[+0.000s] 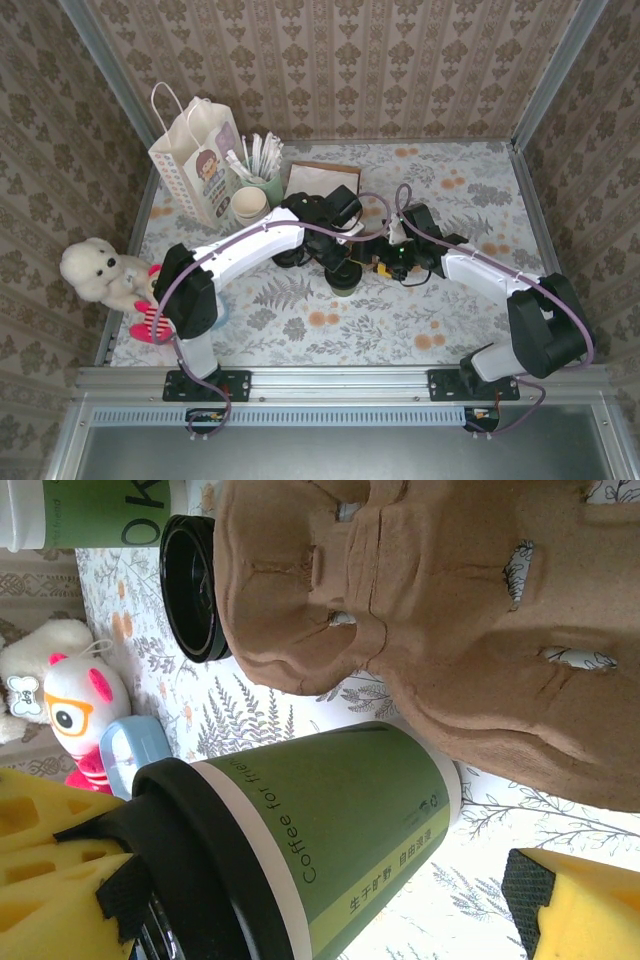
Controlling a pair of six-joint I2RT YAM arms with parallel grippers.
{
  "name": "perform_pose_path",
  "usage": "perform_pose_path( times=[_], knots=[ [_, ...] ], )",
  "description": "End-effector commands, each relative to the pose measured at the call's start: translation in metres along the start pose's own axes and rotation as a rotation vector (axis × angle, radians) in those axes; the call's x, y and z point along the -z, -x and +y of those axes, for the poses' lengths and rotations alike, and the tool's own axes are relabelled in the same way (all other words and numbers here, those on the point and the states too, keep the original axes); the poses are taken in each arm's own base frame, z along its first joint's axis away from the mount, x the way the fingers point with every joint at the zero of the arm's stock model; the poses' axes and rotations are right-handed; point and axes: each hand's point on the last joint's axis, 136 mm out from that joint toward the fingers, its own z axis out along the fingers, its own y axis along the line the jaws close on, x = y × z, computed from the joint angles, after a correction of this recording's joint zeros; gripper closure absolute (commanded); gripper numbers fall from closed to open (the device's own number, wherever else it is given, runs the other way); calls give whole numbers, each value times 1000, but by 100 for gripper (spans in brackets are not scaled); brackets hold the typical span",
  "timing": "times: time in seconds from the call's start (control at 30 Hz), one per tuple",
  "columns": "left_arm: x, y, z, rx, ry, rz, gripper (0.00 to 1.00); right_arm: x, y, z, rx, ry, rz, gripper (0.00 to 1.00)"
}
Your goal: Pack the takeout coffee
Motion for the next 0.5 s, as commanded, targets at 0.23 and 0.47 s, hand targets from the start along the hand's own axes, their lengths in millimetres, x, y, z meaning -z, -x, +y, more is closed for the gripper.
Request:
perform_pose_path(
  times=[0.23,0.47],
  knots=[
    [-15,-10,-5,-9,-41,85,100,5,21,-15,-69,-61,-95,5],
    [-16,-10,-6,6,-46,78,100,-2,8,-24,-89,-65,-44,5]
  ],
)
